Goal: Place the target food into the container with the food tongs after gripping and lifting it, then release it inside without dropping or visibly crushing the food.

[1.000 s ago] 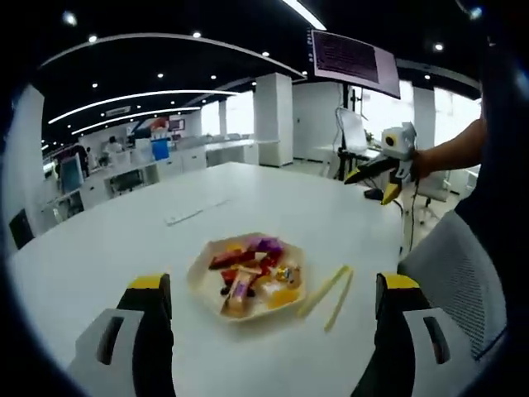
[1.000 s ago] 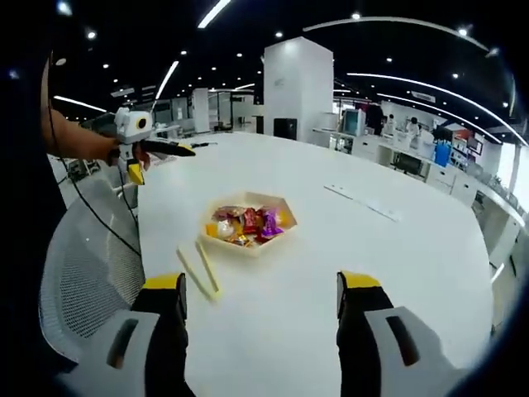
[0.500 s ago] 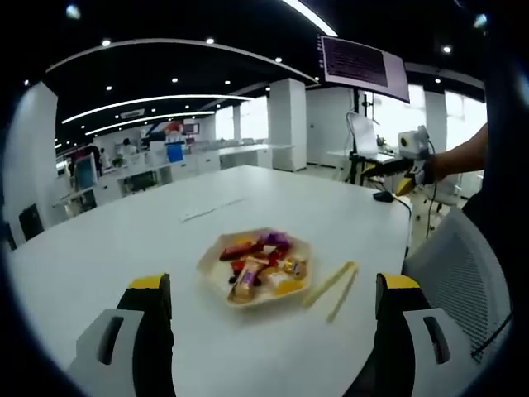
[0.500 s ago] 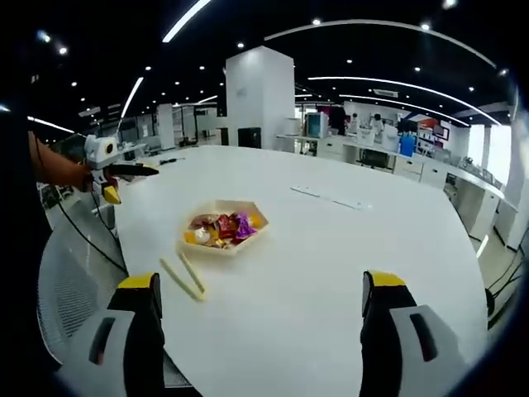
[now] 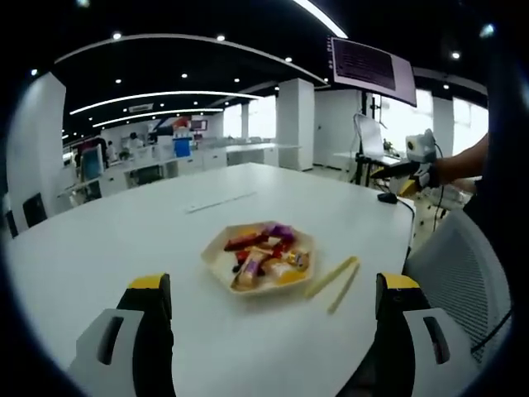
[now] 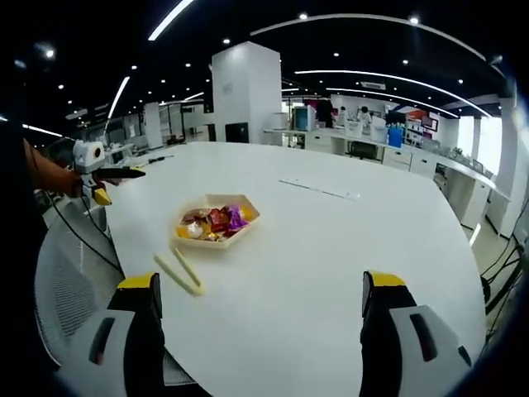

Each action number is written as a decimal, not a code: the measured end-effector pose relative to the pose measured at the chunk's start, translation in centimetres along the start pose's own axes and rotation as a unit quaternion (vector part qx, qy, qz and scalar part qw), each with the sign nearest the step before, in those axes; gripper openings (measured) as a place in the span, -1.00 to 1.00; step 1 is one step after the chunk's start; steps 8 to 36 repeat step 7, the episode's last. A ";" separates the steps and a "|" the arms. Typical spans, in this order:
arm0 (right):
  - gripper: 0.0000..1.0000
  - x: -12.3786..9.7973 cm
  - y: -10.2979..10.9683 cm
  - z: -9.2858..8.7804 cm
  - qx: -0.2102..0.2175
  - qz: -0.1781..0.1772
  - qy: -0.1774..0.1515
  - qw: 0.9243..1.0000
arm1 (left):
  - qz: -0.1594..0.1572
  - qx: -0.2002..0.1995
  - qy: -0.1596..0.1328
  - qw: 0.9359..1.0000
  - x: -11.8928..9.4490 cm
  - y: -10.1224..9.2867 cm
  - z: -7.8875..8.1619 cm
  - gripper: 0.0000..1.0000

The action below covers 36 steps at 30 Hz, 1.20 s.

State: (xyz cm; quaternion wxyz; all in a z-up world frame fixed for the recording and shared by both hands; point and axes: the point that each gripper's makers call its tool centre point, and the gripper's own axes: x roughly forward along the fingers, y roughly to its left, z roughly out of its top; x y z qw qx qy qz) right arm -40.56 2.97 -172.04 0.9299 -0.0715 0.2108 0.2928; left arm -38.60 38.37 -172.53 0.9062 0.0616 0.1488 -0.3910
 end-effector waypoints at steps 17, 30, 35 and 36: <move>0.99 -0.7 -0.2 -0.7 0.004 -0.008 0.004 1.000 | -0.012 -0.001 -0.004 1.000 0.0 -0.5 0.1 0.99; 0.99 -0.7 -0.2 -0.7 0.004 -0.008 0.004 1.000 | -0.012 -0.001 -0.004 1.000 0.0 -0.5 0.1 0.99; 0.99 -0.7 -0.2 -0.7 0.004 -0.008 0.004 1.000 | -0.012 -0.001 -0.004 1.000 0.0 -0.5 0.1 0.99; 0.99 -0.7 -0.2 -0.7 0.004 -0.008 0.004 1.000 | -0.012 -0.001 -0.004 1.000 0.0 -0.5 0.1 0.99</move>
